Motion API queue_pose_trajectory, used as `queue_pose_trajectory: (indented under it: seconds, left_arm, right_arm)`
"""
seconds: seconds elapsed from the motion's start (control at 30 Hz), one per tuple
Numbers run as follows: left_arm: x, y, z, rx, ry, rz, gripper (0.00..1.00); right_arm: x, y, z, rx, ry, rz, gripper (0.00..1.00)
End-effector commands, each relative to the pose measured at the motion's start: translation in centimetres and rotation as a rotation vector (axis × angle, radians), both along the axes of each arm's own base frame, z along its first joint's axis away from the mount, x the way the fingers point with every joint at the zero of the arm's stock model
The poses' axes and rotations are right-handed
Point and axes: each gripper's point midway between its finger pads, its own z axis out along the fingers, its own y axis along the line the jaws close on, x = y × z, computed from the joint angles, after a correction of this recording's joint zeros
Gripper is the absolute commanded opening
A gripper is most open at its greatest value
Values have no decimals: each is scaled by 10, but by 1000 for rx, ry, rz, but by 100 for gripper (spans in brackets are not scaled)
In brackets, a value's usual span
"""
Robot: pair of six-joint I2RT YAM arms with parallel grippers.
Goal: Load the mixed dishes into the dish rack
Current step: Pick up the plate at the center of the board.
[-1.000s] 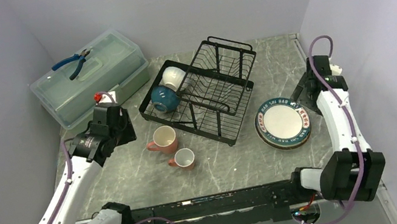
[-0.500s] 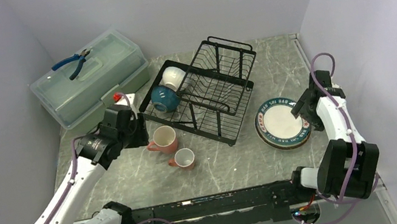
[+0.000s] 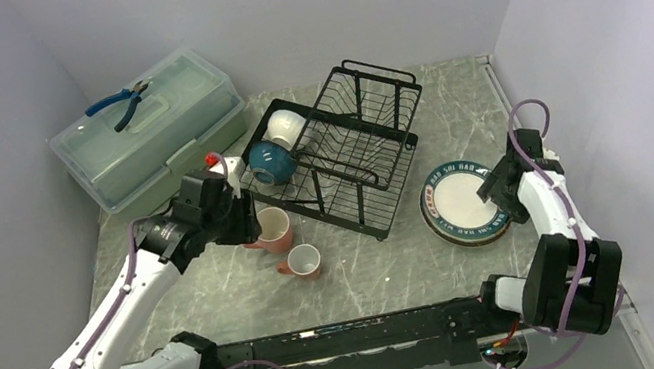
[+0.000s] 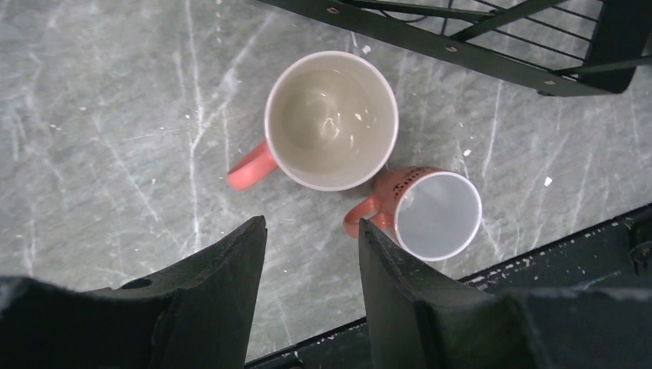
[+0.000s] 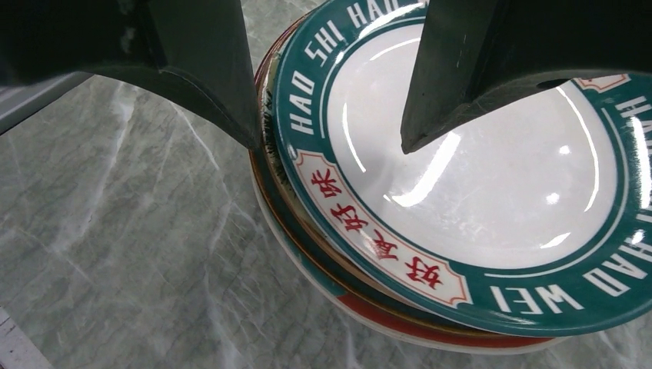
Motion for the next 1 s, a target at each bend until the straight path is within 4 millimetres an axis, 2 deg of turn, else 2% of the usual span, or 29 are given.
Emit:
queue_pose_trajectory:
  seconds: [0.0, 0.17, 0.43, 0.63, 0.77, 0.97]
  left_arm:
    - [-6, -22, 0, -70, 32, -100, 52]
    - [-9, -27, -8, -85, 67, -106, 52]
    - [-6, -26, -16, -55, 88, -116, 51]
    - [-3, -24, -14, -42, 78, -114, 51]
    - [-3, -24, -13, -39, 70, -115, 51]
    - [-3, -21, -11, -33, 61, -105, 51]
  right_arm:
    - [7, 0, 0, -1, -63, -2, 68]
    - [8, 4, -3, 14, -73, 10, 59]
    - [15, 13, 11, 50, -145, 34, 28]
    - [13, 10, 25, 22, -162, 23, 8]
    - [13, 7, 34, 5, -170, 14, 0]
    - [12, 8, 37, 2, -194, 7, 0]
